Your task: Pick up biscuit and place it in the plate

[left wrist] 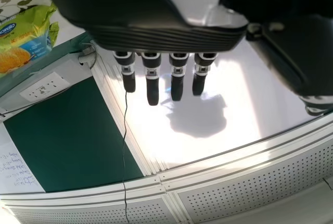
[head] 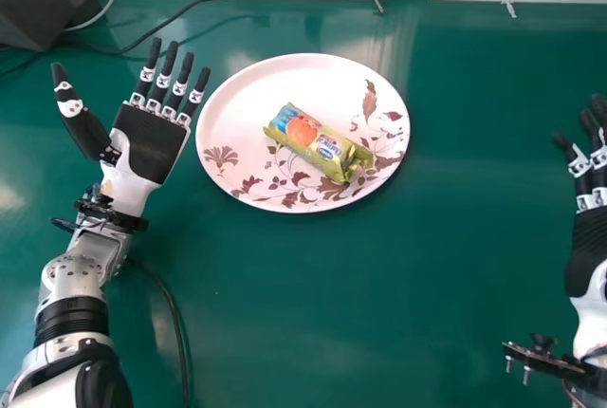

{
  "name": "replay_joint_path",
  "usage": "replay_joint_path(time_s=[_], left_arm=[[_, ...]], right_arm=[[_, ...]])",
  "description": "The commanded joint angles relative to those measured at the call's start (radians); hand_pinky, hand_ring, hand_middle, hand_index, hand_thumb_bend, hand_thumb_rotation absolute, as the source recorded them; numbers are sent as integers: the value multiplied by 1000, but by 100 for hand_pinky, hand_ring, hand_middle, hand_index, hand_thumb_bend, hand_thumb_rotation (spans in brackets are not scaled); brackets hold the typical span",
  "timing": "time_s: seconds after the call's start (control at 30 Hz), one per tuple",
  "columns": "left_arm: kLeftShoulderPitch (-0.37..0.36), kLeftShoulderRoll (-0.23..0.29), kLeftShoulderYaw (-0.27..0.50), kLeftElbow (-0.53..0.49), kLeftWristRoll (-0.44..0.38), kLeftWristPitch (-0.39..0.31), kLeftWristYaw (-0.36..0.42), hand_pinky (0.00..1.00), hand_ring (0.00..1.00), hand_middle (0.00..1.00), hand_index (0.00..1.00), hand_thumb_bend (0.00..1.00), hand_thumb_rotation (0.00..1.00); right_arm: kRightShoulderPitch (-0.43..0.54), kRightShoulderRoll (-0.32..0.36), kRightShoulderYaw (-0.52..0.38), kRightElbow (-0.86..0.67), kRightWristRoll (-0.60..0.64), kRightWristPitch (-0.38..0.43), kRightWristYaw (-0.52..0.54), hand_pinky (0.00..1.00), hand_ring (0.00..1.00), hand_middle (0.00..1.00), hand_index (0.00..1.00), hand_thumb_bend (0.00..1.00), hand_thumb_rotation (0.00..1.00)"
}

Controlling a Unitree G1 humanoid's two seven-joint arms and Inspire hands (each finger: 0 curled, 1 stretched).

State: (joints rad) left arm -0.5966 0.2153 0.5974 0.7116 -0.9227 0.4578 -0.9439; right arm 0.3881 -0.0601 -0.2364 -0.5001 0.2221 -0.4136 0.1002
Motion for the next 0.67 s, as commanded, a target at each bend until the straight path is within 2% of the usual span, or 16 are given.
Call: replay_joint_path(time_s=[0.0, 0.23, 0.63], left_arm=[[25, 1, 9, 5, -6, 13, 7, 100, 96, 100, 100, 100, 83], [23, 2, 9, 12, 0, 8, -7, 100, 94, 97, 100, 100, 87], [18, 0, 6, 15, 1, 5, -22, 100, 96, 100, 100, 100, 85]], right_arm=[[19, 14, 5, 4, 17, -20, 7, 92, 97, 100, 100, 100, 88], [21, 39, 8, 36, 58, -60, 23, 91, 97, 100, 100, 100, 90], [35, 71, 20, 55, 166, -77, 66, 94, 99, 100, 100, 100, 93]])
